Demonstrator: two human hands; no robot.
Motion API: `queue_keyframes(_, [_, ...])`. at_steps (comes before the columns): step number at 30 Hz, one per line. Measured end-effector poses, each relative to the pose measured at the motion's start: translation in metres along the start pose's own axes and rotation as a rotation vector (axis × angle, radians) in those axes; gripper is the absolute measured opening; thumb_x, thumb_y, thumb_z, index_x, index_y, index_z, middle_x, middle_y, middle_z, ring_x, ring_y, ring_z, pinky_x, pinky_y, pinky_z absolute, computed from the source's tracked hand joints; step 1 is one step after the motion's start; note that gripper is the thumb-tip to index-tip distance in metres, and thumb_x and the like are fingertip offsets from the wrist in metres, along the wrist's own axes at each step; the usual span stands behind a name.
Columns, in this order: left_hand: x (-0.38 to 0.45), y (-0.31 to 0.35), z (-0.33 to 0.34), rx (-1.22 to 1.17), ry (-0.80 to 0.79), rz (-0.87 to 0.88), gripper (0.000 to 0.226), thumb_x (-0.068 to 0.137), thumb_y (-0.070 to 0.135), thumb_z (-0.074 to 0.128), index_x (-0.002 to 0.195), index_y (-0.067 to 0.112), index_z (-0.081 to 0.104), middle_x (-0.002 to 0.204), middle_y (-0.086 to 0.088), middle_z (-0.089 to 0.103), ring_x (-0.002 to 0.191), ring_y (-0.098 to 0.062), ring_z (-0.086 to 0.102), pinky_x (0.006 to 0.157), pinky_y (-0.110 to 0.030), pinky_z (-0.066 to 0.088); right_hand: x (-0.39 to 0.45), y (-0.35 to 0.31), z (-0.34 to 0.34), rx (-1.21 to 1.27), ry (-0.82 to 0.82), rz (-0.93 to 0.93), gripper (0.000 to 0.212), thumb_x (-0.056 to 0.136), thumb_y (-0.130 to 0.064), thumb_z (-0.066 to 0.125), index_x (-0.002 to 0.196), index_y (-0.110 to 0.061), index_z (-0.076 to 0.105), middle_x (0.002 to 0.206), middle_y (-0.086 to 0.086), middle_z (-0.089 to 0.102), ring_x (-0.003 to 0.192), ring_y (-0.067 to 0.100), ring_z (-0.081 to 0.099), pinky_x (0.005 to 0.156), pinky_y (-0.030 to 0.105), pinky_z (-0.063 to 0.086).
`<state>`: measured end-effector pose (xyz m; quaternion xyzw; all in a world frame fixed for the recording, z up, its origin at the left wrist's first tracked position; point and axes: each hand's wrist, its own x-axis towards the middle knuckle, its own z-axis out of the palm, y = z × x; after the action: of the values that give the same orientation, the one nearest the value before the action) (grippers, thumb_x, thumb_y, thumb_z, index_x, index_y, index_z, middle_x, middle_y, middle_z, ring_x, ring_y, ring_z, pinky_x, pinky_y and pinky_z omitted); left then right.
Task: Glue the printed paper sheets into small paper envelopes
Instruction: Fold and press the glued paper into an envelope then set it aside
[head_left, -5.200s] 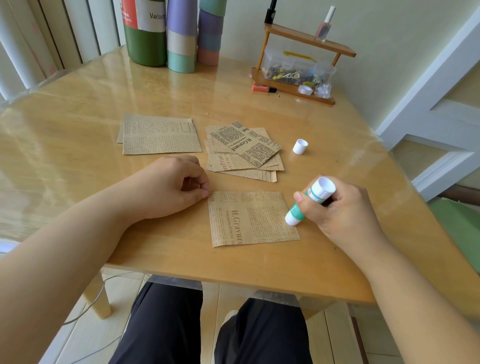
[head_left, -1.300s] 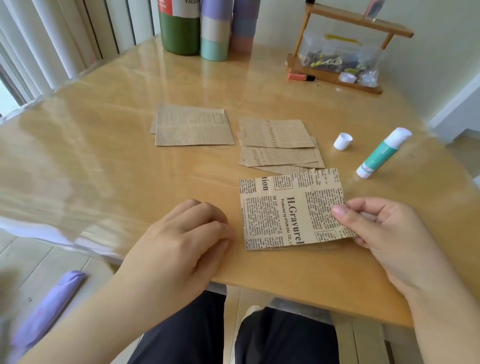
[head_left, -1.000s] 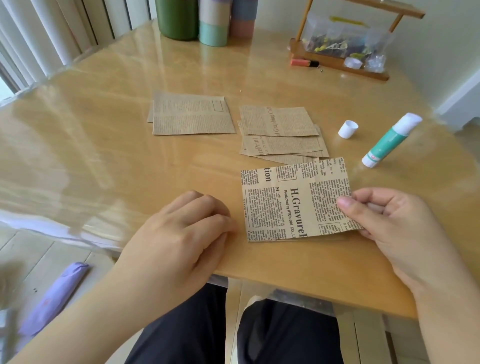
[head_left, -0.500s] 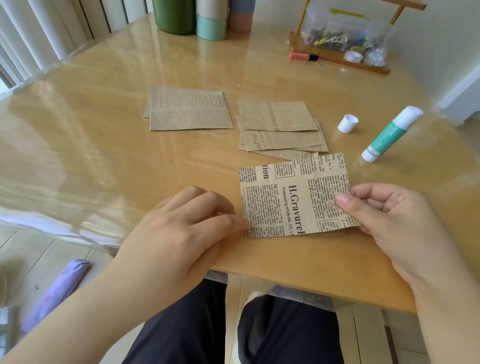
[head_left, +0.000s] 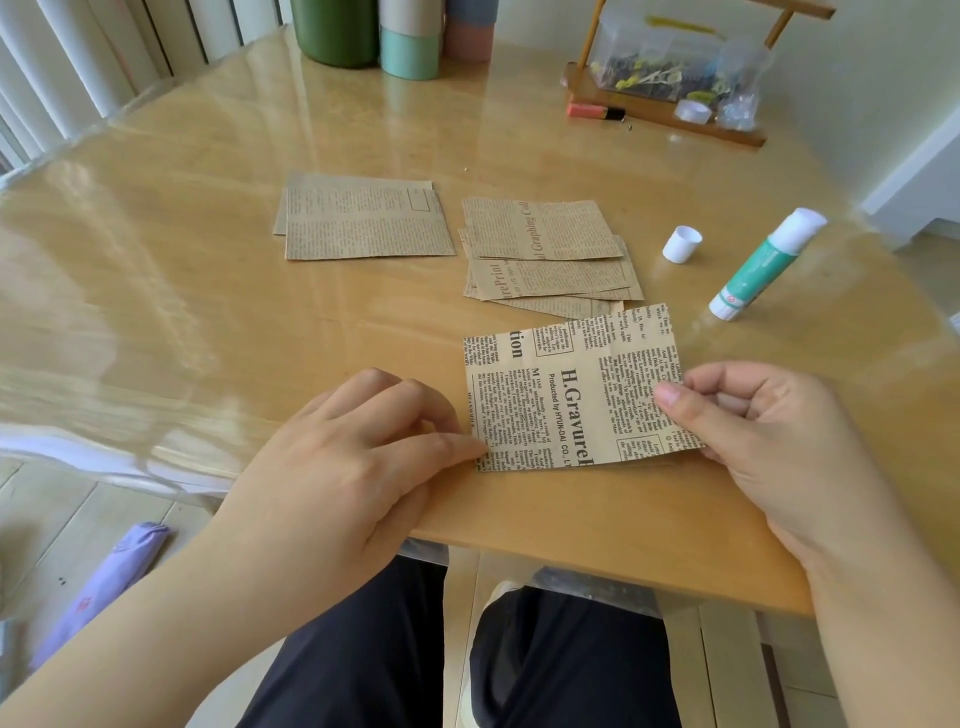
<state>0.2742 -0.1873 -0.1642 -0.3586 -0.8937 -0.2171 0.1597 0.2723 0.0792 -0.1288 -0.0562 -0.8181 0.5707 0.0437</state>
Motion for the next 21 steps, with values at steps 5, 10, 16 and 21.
queue_keyframes(5, [0.000, 0.000, 0.001, 0.000, 0.003, 0.005, 0.039, 0.087, 0.013, 0.038, 0.106, 0.020, 0.071, 0.099, 0.002, 0.061, 0.085, -0.023, 0.053, 0.075, -0.032, 0.043, -0.001, 0.001, 0.000, -0.044, 0.010, -0.004, 0.028, 0.062, -0.046, 0.067, 0.076, -0.022, 0.071, 0.064, 0.000, 0.070, 0.057, 0.002, 0.055, 0.061, 0.022, 0.040])
queue_keyframes(10, [0.000, 0.000, 0.002, 0.023, 0.019, 0.031, 0.038, 0.086, 0.012, 0.039, 0.105, 0.018, 0.071, 0.098, 0.000, 0.062, 0.083, -0.025, 0.055, 0.069, -0.039, 0.050, -0.001, 0.001, -0.001, -0.091, 0.042, -0.017, 0.032, 0.063, -0.046, 0.071, 0.073, -0.016, 0.070, 0.065, 0.002, 0.070, 0.060, 0.008, 0.057, 0.063, 0.026, 0.043])
queue_keyframes(16, [0.000, -0.002, 0.005, 0.040, 0.052, 0.057, 0.039, 0.087, 0.011, 0.036, 0.103, 0.018, 0.070, 0.097, -0.002, 0.061, 0.082, -0.026, 0.052, 0.069, -0.037, 0.048, 0.001, -0.001, -0.007, -0.282, 0.103, -0.053, 0.012, 0.070, -0.028, 0.077, 0.066, -0.019, 0.070, 0.055, -0.007, 0.059, 0.050, 0.002, 0.046, 0.049, 0.011, 0.038])
queue_keyframes(21, [0.001, -0.003, 0.007, 0.033, 0.065, 0.061, 0.036, 0.088, 0.011, 0.035, 0.108, 0.022, 0.063, 0.098, -0.002, 0.061, 0.082, -0.026, 0.051, 0.073, -0.035, 0.041, 0.004, 0.001, -0.011, -0.369, 0.036, -0.029, 0.013, 0.072, -0.027, 0.077, 0.065, -0.019, 0.070, 0.052, -0.005, 0.052, 0.046, 0.005, 0.040, 0.045, 0.015, 0.033])
